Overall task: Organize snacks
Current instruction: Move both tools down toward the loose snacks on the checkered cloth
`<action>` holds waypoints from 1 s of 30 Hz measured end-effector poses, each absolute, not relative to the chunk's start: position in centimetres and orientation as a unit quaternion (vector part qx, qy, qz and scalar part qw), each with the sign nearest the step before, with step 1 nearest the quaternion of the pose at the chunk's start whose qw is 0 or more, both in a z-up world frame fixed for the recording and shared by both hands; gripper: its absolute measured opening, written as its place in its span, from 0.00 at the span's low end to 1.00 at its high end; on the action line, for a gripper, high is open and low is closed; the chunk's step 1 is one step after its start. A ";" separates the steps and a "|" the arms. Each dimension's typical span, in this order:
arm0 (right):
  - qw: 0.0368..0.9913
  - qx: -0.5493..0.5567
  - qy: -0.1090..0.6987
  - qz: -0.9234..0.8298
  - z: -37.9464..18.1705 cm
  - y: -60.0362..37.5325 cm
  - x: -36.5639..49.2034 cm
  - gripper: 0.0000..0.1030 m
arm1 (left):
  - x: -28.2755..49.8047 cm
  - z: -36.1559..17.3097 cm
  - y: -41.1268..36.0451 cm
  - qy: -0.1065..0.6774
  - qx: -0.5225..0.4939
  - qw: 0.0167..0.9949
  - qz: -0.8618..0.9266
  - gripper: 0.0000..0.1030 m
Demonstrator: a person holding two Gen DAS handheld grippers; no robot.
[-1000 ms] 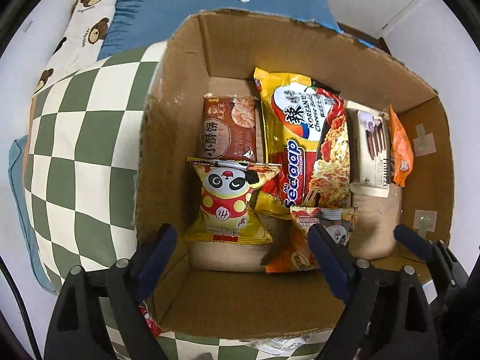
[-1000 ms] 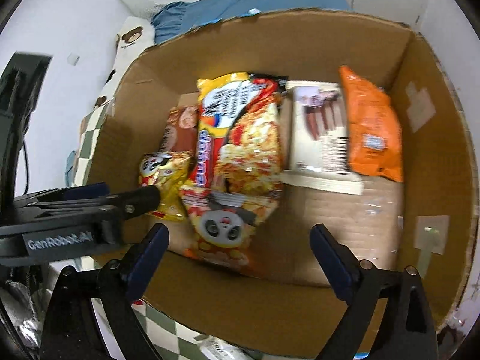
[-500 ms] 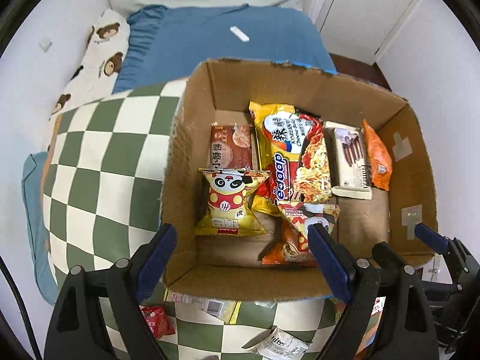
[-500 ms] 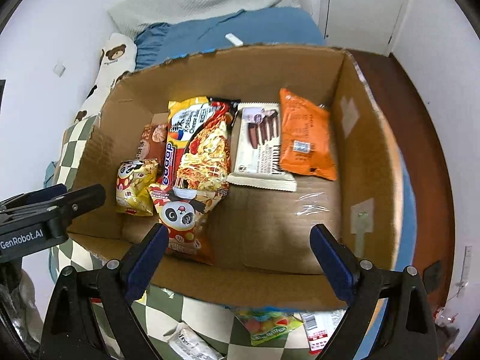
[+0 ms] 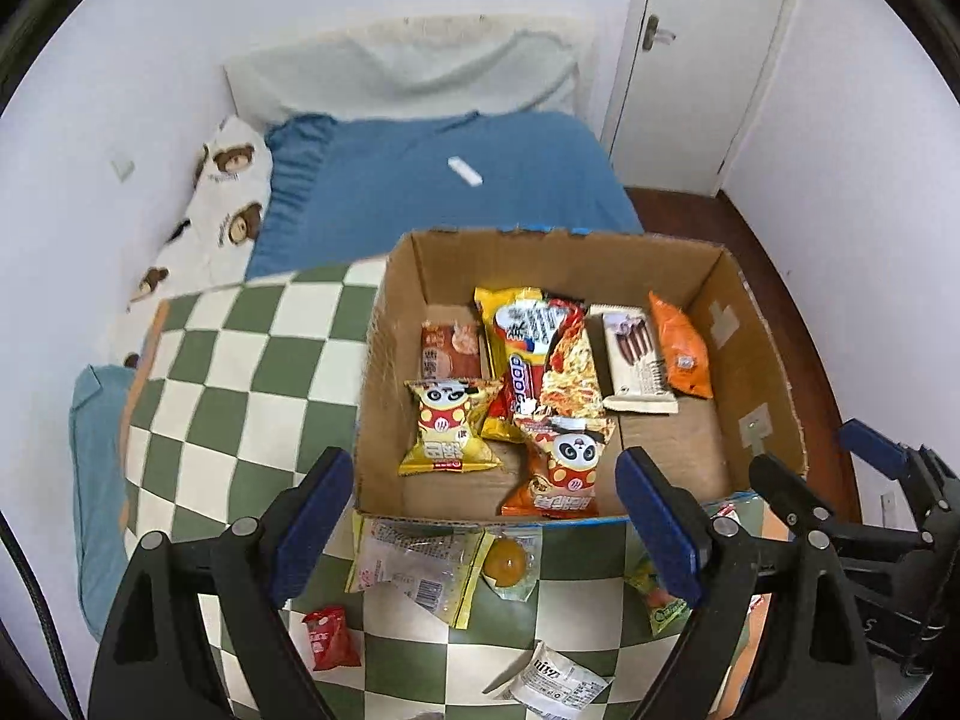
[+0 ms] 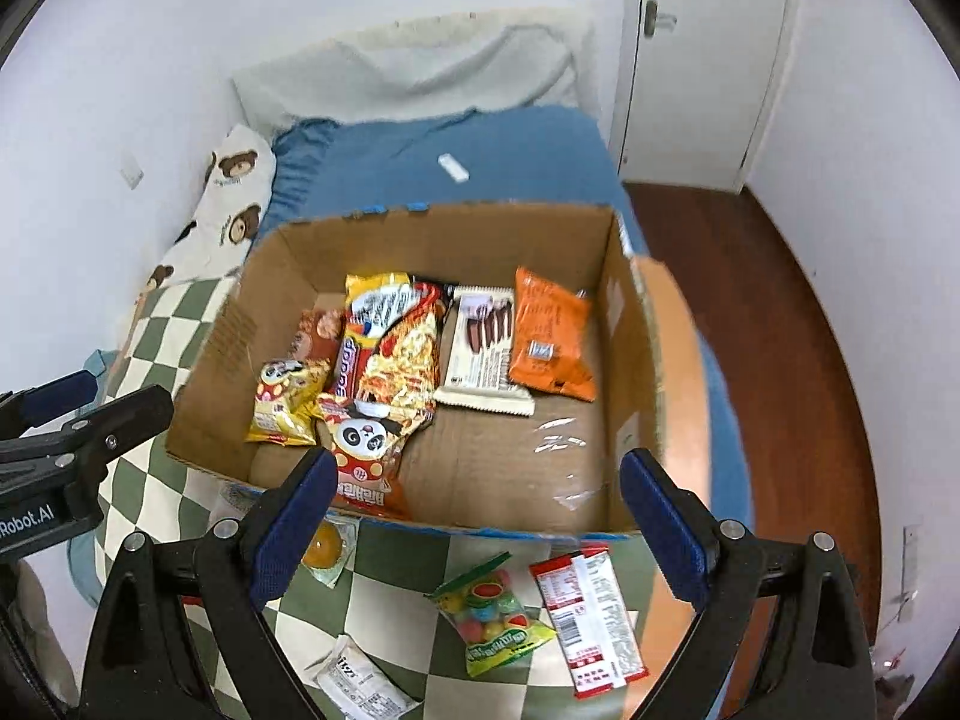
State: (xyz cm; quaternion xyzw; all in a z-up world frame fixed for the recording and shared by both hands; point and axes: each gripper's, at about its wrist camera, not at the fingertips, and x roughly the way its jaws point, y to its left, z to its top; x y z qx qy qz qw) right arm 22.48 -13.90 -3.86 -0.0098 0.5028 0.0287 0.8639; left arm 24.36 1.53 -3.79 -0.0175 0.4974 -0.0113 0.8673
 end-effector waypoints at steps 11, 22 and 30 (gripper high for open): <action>0.884 0.013 0.466 0.043 0.2 -14.4 17.8 0.94 | 20.7 -3.4 0.9 0.500 -0.042 0.864 -0.022 0.87; 0.829 0.024 0.555 0.070 -8.9 -17.5 14.7 0.62 | 14.5 -23.0 0.0 0.723 -0.243 0.646 -0.027 0.86; 0.787 -0.029 0.609 0.099 -16.2 -16.8 17.8 0.64 | 15.2 -30.0 -1.0 0.748 -0.332 0.574 0.013 0.85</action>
